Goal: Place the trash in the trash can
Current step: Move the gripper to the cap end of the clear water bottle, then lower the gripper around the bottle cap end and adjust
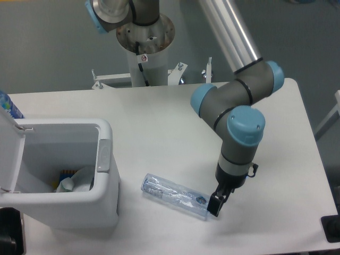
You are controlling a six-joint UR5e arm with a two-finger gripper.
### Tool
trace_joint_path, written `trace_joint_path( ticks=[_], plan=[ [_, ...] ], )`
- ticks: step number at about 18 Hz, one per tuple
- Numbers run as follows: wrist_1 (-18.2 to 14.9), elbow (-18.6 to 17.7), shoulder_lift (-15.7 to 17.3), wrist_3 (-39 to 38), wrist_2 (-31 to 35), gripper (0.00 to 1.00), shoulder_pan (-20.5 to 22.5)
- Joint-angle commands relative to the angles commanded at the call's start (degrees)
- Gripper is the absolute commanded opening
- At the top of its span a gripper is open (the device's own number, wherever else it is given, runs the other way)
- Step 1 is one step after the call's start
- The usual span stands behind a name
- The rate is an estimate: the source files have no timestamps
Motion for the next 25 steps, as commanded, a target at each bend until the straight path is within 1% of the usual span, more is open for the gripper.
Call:
trace_joint_path(
  ticks=[5, 8, 11, 15, 16, 17, 20, 21, 25],
  plan=[
    [0.4, 0.0, -1.0, 0.2, 0.4, 1.00, -0.2],
    [0.5, 0.4, -1.7, 0.4, 2.9, 1.00, -1.1],
    [0.6, 1.0, -2.6, -0.4, 2.9, 1.00, -1.1],
    [0.6, 1.6, -2.9, -0.6, 2.8, 0.99, -1.1],
    [0.6, 1.3, -2.9, -0.7, 2.8, 0.92, -1.2],
    [0.6, 1.1, -2.9, -0.8, 2.8, 0.89, -1.2],
    [0.5, 0.9, -2.9, -0.8, 2.9, 0.84, -1.6],
    [0.5, 0.9, -3.0, -0.8, 2.9, 0.81, -1.6],
    [0.5, 0.7, -3.2, -0.8, 3.0, 0.81, -1.8]
  ],
)
